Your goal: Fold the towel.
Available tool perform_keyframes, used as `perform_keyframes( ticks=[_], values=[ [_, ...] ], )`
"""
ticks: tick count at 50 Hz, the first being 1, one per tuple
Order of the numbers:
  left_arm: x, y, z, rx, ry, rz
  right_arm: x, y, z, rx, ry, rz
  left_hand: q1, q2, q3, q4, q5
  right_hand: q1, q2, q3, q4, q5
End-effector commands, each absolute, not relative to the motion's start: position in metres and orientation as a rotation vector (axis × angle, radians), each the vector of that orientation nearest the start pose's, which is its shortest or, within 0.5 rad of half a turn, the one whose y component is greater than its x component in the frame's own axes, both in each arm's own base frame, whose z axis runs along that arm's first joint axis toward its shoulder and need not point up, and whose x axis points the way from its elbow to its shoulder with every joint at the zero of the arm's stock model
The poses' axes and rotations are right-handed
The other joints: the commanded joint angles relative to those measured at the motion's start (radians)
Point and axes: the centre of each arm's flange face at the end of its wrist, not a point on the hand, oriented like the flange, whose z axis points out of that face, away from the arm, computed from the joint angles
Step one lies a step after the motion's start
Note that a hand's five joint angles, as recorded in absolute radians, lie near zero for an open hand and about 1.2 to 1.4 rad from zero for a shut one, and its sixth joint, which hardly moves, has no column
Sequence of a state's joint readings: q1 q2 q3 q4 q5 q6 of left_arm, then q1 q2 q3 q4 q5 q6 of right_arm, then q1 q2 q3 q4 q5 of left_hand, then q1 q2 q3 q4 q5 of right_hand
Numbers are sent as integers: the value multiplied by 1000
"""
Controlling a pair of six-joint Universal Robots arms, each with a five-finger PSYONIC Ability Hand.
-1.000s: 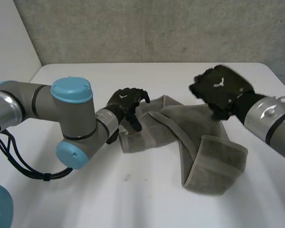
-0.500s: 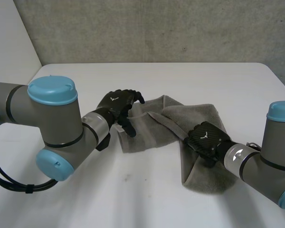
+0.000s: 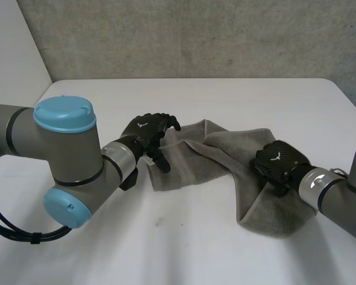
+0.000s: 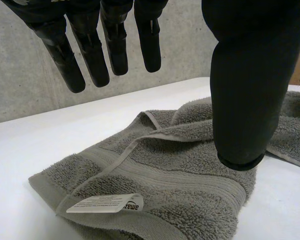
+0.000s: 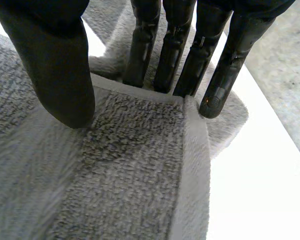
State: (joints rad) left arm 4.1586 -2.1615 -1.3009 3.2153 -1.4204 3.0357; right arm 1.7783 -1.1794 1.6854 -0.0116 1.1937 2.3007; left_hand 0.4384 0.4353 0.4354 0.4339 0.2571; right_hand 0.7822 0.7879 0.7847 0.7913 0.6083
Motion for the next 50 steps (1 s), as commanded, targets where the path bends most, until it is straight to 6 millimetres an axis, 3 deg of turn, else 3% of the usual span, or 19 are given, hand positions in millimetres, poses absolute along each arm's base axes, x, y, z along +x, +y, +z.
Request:
perform_keyframes(
  ticks=[1, 17, 19, 20, 22, 28, 30, 31, 33, 34, 36, 37, 39, 45, 50],
  values=[
    [-336, -269, 182, -597, -2055, 1523, 217, -282, 163, -1563, 2181, -1687, 48, 51, 51, 53, 55, -177, -183, -180, -186, -178],
    [-337, -269, 183, -597, -2050, 1526, 209, -286, 160, -1544, 2218, -1662, 48, 51, 51, 53, 55, -139, -145, -142, -149, -140],
    [-337, -269, 182, -597, -2049, 1528, 209, -286, 160, -1541, 2223, -1651, 45, 48, 48, 50, 52, 120, 114, 117, 111, 119],
    [-337, -269, 182, -597, -2049, 1528, 209, -286, 160, -1541, 2223, -1651, 45, 48, 48, 50, 52, 122, 116, 119, 113, 121],
    [-337, -270, 182, -596, -2043, 1534, 209, -284, 166, -1535, 2224, -1636, 45, 48, 48, 50, 52, 612, 606, 609, 603, 611],
    [-338, -270, 181, -597, -2042, 1532, 210, -282, 185, -1491, 2210, -1683, 31, 34, 34, 35, 37, 614, 608, 612, 605, 613],
    [-338, -271, 180, -598, -2040, 1535, 209, -280, 215, -1371, 2177, -1788, 19, 22, 22, 23, 26, 614, 608, 612, 605, 613],
    [-338, -271, 179, -599, -2037, 1537, 209, -280, 216, -1371, 2176, -1789, 16, 19, 19, 20, 23, 614, 608, 612, 605, 613],
    [-338, -271, 176, -600, -2039, 1534, 205, -281, 251, -1182, 2126, -1898, 16, 19, 19, 20, 23, 614, 608, 612, 605, 613],
    [-338, -271, 176, -600, -2039, 1534, 205, -281, 251, -1181, 2125, -1898, 16, 19, 19, 20, 23, 614, 608, 612, 605, 613],
    [-338, -272, 172, -600, -2042, 1534, 200, -279, 283, -1031, 2049, -1974, 16, 19, 19, 20, 23, 614, 608, 612, 605, 613],
    [-338, -272, 172, -600, -2042, 1534, 200, -279, 283, -1030, 2049, -1975, 16, 19, 19, 20, 23, 614, 608, 612, 605, 613],
    [-338, -271, 169, -609, -2037, 1538, 198, -270, 316, -948, 1937, -2049, 16, 19, 19, 20, 23, 614, 608, 612, 605, 613],
    [-339, -271, 161, -617, -2024, 1553, 198, -256, 350, -906, 1819, -2097, 16, 19, 19, 20, 23, 614, 608, 612, 605, 613],
    [-340, -273, 158, -616, -2014, 1567, 198, -230, 380, -925, 1753, -2103, 16, 19, 19, 20, 23, 614, 608, 612, 605, 613]
  ],
)
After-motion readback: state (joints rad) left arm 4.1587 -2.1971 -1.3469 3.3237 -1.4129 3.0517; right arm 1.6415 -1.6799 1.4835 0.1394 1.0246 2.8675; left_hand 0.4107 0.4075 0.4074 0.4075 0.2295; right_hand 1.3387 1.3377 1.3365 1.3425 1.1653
